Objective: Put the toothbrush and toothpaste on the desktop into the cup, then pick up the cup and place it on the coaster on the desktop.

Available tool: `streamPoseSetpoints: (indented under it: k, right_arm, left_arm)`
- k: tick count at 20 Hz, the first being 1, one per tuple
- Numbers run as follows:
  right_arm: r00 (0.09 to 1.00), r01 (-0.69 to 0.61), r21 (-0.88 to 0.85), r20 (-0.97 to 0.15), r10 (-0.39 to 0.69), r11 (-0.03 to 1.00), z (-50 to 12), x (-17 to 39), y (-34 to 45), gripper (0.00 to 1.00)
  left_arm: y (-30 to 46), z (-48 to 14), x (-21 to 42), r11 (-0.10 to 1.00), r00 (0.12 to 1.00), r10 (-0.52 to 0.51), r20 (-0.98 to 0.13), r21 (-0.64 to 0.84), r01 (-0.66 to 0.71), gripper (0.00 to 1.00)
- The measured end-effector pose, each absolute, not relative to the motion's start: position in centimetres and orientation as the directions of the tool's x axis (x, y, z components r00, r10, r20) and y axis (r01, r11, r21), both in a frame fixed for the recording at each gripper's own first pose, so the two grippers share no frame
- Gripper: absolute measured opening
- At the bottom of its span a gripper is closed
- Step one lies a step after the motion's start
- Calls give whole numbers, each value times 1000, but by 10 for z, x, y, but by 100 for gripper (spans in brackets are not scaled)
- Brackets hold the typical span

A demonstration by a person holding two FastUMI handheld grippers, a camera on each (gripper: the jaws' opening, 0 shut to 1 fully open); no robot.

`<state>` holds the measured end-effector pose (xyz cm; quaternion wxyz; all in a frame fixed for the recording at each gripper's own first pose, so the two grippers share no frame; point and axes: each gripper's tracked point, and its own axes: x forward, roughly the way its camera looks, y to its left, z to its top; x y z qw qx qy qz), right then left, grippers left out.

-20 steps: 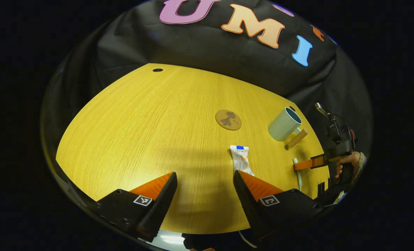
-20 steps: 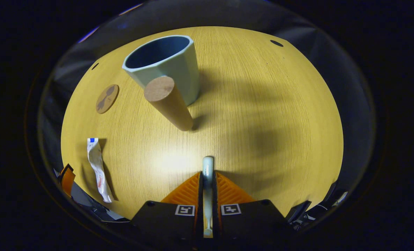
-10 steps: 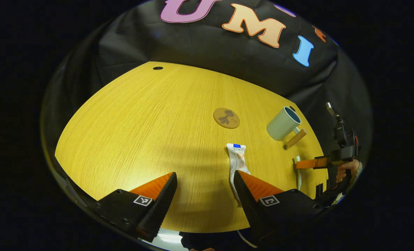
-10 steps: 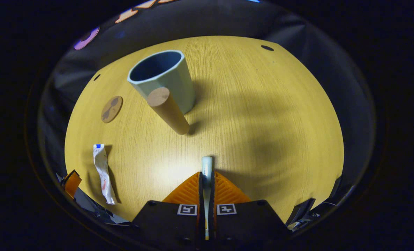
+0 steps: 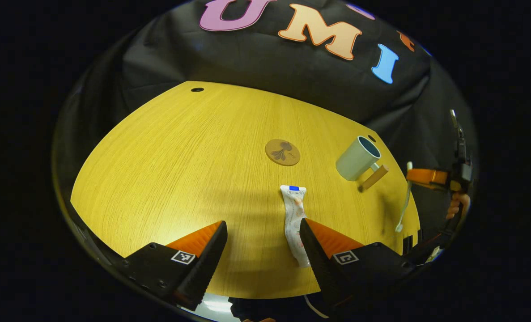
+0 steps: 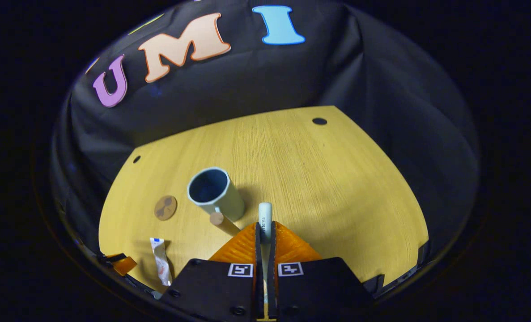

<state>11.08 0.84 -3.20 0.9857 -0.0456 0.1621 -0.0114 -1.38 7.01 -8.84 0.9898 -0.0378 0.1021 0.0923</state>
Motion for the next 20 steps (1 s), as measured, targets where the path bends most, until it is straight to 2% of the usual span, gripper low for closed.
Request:
streamPoseSetpoints:
  k: [5, 11, 14, 20]
  right_arm:
    - [986, -135, -64, -104, 128, 989, 49, 124, 63, 6]
    - [942, -318, -67, 93, 324, 946, 98, 156, 125, 6]
    - [922, -355, -105, 124, 367, 929, 95, 178, 138, 6]
    - [935, -318, -177, 103, 338, 932, 59, 220, 138, 6]
  left_arm:
    - [56, -86, -9, 981, 963, 168, -209, -65, -185, 95]
    - [45, -88, -12, 981, 962, 174, -210, -43, -187, 95]
    - [43, -92, -15, 978, 959, 186, -214, -55, -202, 95]
    - [41, -97, -17, 971, 952, 209, -222, -70, -229, 95]
